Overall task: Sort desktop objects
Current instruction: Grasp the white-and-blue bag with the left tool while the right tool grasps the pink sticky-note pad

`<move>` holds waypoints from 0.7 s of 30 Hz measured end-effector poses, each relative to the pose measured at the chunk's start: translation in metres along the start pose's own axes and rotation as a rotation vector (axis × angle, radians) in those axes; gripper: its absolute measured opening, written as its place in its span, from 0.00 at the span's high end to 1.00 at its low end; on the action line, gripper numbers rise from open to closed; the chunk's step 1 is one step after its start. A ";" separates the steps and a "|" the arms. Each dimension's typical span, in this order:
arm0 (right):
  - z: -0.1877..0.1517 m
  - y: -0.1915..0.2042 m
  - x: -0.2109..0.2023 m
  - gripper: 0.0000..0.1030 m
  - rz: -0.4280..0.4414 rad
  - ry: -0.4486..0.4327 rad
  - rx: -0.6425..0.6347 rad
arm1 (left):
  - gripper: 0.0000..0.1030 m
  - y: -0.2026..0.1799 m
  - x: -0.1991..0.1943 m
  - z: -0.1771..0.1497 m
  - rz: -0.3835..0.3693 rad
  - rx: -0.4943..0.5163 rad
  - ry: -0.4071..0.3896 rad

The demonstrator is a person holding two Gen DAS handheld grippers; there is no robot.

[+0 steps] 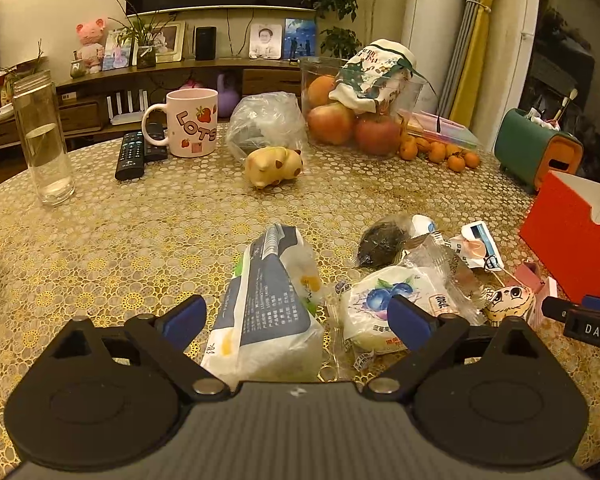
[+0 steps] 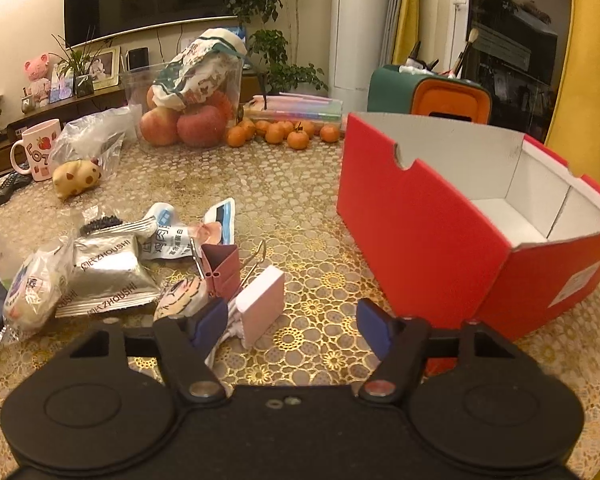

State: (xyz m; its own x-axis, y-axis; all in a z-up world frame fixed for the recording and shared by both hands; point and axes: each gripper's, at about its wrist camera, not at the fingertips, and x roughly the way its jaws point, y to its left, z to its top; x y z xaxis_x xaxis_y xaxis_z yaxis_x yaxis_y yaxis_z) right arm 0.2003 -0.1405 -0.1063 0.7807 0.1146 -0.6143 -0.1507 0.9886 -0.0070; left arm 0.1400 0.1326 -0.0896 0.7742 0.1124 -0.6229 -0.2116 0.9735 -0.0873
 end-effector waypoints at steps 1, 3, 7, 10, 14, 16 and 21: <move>0.000 0.000 0.002 0.37 -0.003 0.001 0.001 | 0.08 0.001 0.002 -0.001 -0.001 -0.002 0.002; 0.001 0.000 0.006 0.42 -0.006 0.004 0.005 | 0.14 0.002 0.005 -0.001 -0.003 -0.005 0.011; 0.003 -0.001 0.010 0.51 -0.014 0.003 0.015 | 0.25 0.005 0.010 -0.003 -0.011 -0.016 0.024; 0.003 -0.001 0.012 0.60 -0.014 0.006 0.016 | 0.39 0.007 0.016 -0.003 -0.017 -0.036 0.038; 0.003 -0.002 0.016 0.70 -0.003 0.025 0.039 | 0.53 0.009 0.018 -0.004 -0.014 -0.048 0.041; 0.003 -0.002 0.018 0.78 0.004 0.029 0.050 | 0.58 0.009 0.018 -0.003 -0.007 -0.048 0.039; 0.004 -0.005 0.015 0.85 0.009 0.019 0.065 | 0.67 0.010 0.017 -0.002 0.004 -0.046 0.028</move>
State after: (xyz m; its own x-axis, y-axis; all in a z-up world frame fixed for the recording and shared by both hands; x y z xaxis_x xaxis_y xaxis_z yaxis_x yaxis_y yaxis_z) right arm 0.2150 -0.1438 -0.1120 0.7677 0.1222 -0.6290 -0.1177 0.9918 0.0491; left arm 0.1498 0.1434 -0.1028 0.7564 0.1103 -0.6447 -0.2425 0.9627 -0.1199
